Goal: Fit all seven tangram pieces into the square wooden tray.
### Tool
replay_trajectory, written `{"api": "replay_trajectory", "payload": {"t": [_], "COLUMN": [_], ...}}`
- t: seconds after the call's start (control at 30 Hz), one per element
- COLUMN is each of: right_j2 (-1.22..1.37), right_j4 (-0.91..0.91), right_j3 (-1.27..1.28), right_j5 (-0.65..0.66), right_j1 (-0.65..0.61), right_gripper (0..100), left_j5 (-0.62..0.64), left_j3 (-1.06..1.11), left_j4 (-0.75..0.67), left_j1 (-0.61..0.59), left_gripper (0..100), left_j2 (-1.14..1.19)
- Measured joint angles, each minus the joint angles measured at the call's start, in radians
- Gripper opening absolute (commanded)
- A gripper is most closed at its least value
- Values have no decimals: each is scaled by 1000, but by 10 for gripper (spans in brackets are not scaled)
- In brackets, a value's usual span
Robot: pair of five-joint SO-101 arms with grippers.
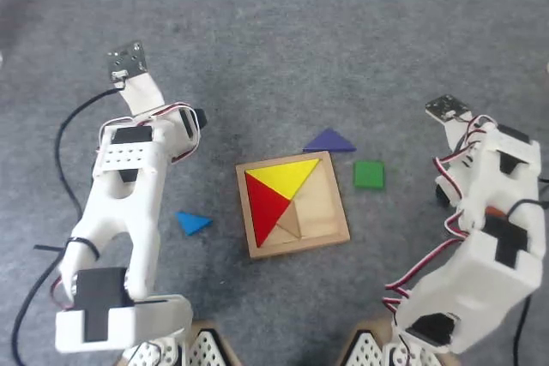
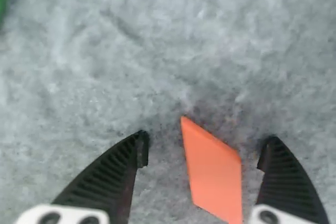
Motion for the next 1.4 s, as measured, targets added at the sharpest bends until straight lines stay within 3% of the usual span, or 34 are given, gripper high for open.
{"api": "replay_trajectory", "payload": {"t": [0.2, 0.4, 0.87, 1.07, 1.23, 1.4], "right_j2": [49, 74, 94, 86, -57, -255], "right_j4": [87, 110, 155, 230, 353, 528], "right_j3": [-106, -178, -215, -236, -238, -235], "right_j5": [0, 0, -15, -235, -298, -252], "right_j1": [8, 41, 87, 66, 63, 44], "right_gripper": [307, 2, 9, 50, 148, 161], "left_j5": [0, 0, 0, 0, 0, 0], "left_j3": [0, 0, 0, 0, 0, 0], "left_j4": [0, 0, 0, 0, 0, 0], "left_j1": [0, 0, 0, 0, 0, 0], "left_gripper": [237, 237, 237, 237, 237, 237], "left_j2": [0, 0, 0, 0, 0, 0]}}
